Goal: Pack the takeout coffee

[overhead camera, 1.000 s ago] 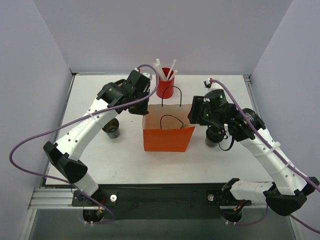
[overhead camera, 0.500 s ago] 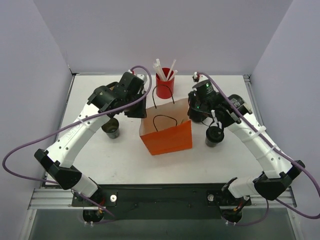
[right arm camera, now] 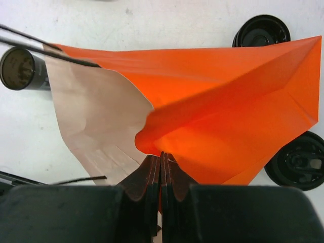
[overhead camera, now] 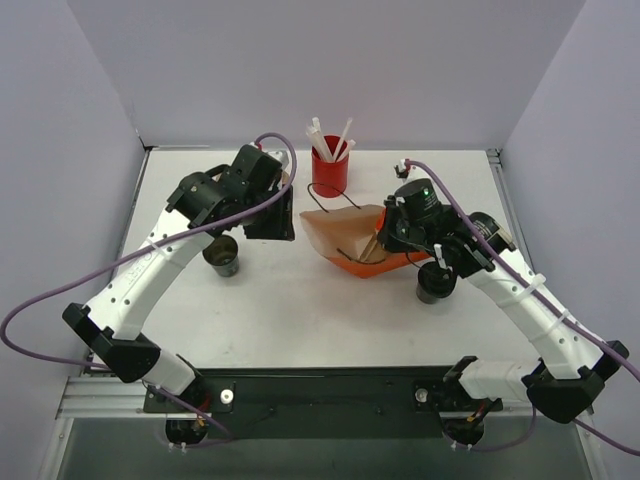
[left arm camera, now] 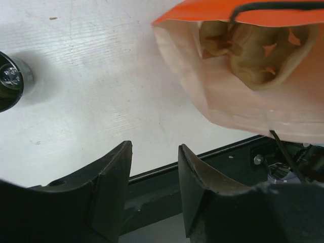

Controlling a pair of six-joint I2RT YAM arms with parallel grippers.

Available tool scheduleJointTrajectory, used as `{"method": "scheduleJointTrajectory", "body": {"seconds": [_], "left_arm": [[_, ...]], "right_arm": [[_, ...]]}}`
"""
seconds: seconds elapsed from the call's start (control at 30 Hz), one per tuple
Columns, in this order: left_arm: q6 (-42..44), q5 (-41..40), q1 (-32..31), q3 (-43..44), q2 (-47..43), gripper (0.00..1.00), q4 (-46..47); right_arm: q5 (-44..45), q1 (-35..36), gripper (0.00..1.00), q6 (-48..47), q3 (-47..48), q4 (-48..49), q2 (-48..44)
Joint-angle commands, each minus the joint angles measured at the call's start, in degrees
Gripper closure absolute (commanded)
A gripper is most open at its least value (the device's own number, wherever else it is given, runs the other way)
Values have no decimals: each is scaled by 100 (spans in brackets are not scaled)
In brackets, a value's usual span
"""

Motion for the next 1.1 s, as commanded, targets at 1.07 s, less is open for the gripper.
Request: {"method": "scheduleJointTrajectory", "body": {"seconds": [1.07], "left_arm": [[-1207,992,164,-2505,-395,54,3140]], "right_arm": [[-144,-70,100,-128,-144,365,-214]]}}
